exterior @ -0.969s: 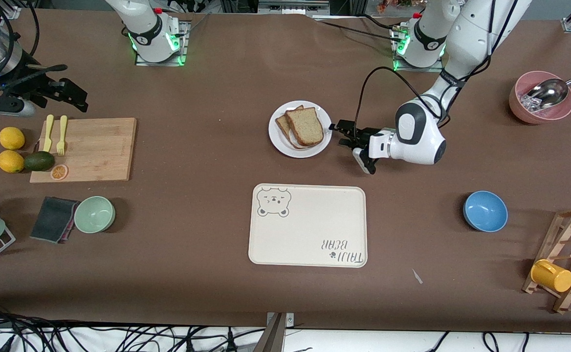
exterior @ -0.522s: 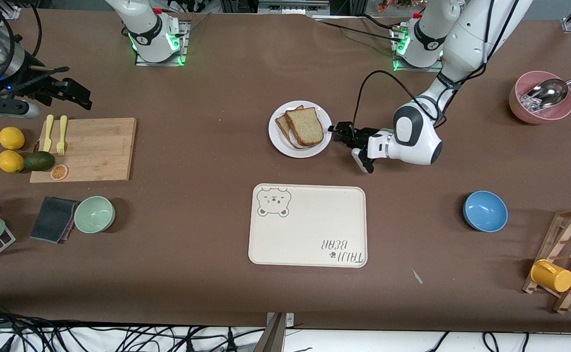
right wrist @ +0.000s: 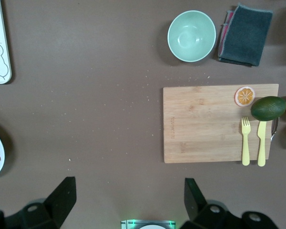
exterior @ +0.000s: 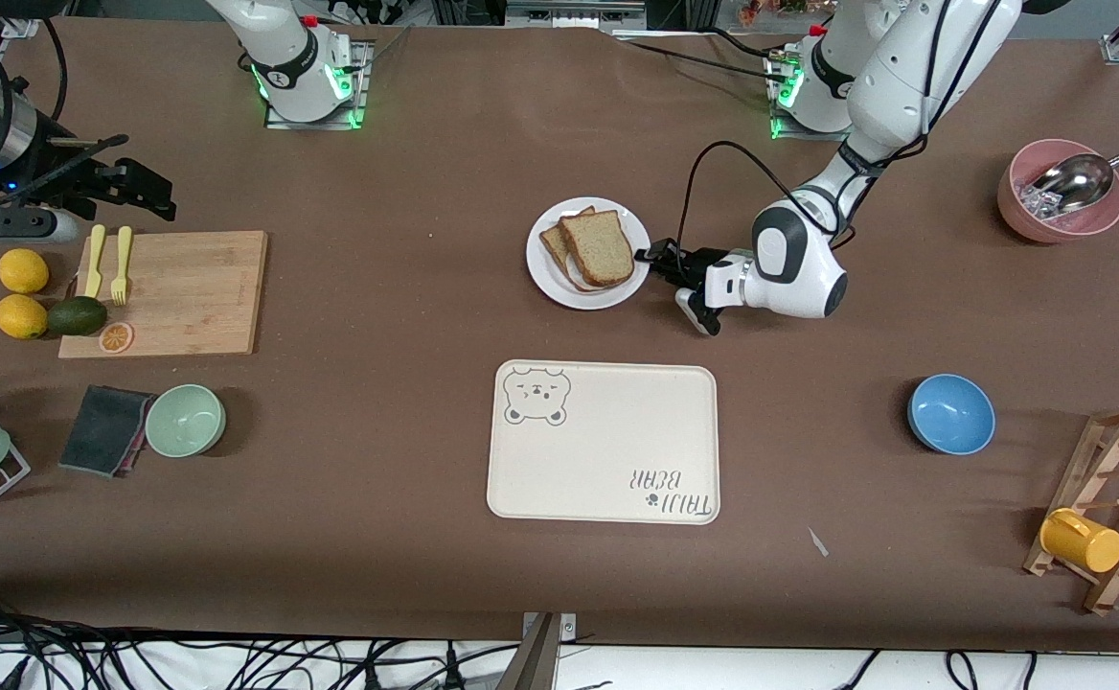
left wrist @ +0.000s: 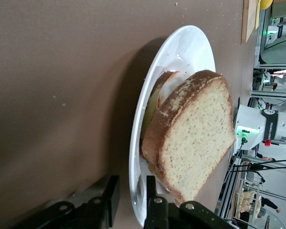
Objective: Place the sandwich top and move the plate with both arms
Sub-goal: 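Grasp the rim of the white plate with the left gripper, then slide the plate with the left gripper onto the bear tray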
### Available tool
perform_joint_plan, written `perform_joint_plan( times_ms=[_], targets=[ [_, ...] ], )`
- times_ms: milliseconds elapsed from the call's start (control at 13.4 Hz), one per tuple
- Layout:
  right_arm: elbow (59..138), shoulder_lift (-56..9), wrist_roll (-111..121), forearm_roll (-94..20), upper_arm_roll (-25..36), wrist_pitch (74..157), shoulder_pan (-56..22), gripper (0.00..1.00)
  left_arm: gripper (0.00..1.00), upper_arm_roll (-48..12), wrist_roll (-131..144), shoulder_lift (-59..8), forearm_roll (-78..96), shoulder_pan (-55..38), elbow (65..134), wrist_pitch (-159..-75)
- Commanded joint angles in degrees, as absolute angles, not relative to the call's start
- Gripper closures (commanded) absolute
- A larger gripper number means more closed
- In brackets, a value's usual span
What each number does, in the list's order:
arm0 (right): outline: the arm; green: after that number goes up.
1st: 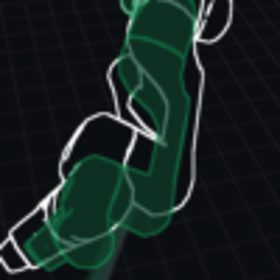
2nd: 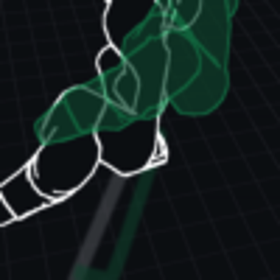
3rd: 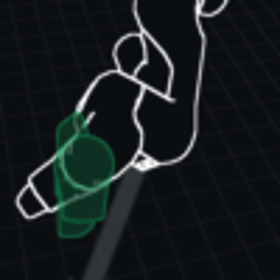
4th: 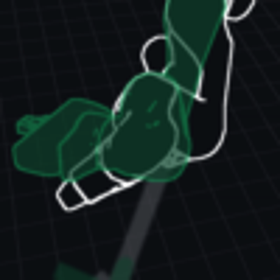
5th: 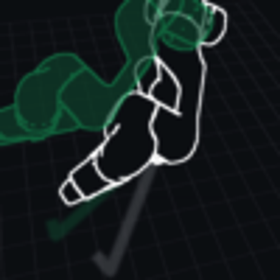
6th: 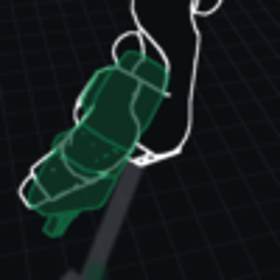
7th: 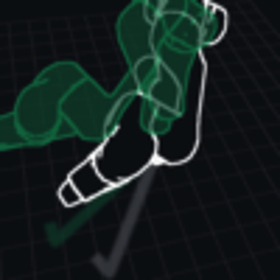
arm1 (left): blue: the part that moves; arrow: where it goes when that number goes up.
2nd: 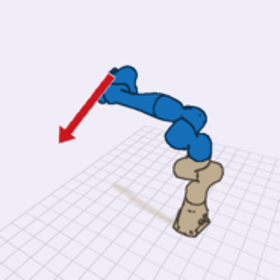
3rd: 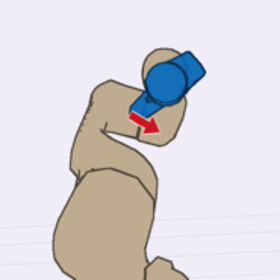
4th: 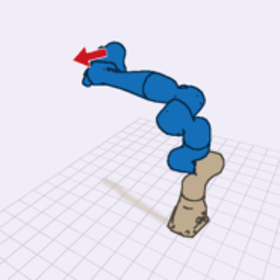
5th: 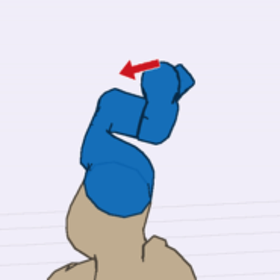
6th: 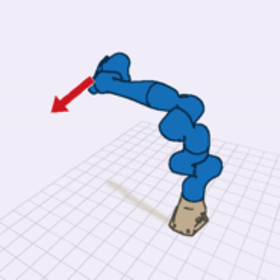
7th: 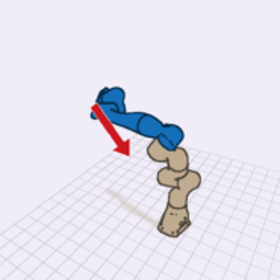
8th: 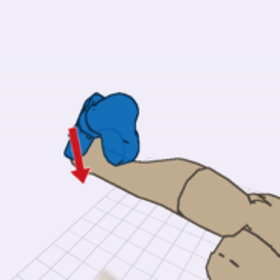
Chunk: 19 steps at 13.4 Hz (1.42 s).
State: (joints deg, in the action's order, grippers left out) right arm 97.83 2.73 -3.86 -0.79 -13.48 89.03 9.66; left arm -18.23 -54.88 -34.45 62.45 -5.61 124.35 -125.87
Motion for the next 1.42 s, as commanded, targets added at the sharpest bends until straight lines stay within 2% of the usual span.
perform_joint_plan(
  times_ms=[0,75,149,596,820,1192,1341],
  targets=[
    [96.4,2.5,-3.0,0.3,-13.8,87.4,10.2,0.00,0.89,-18.4,-56.2,-35.2,66.7,-8.1,124.8,-129.1],
    [96.4,2.5,-2.7,0.2,-13.5,87.4,10.2,0.00,0.98,-18.4,-56.2,-35.2,68.3,-8.4,124.8,-129.2],
    [96.4,2.6,-3.2,0.1,-13.2,87.4,10.2,0.00,1.00,-18.4,-56.1,-35.1,68.6,-8.4,124.8,-129.1],
    [95.6,2.4,-3.4,0.1,-12.2,87.4,8.4,0.00,1.00,-18.5,-48.1,-33.9,68.6,-8.2,123.2,-128.1],
    [95.5,2.2,-3.4,0.2,-6.1,87.5,2.7,0.00,1.00,-18.5,-44.7,-33.0,68.6,-7.4,121.2,-126.0],
    [95.4,1.8,-3.5,0.2,-5.8,88.1,2.3,0.00,1.00,-18.5,-42.9,-29.7,68.3,-1.8,118.8,-114.2],
    [95.4,1.8,-3.5,0.2,-6.0,88.1,2.2,0.00,1.00,-18.2,-41.0,-29.1,67.2,0.3,116.0,-112.7]
  ],
)
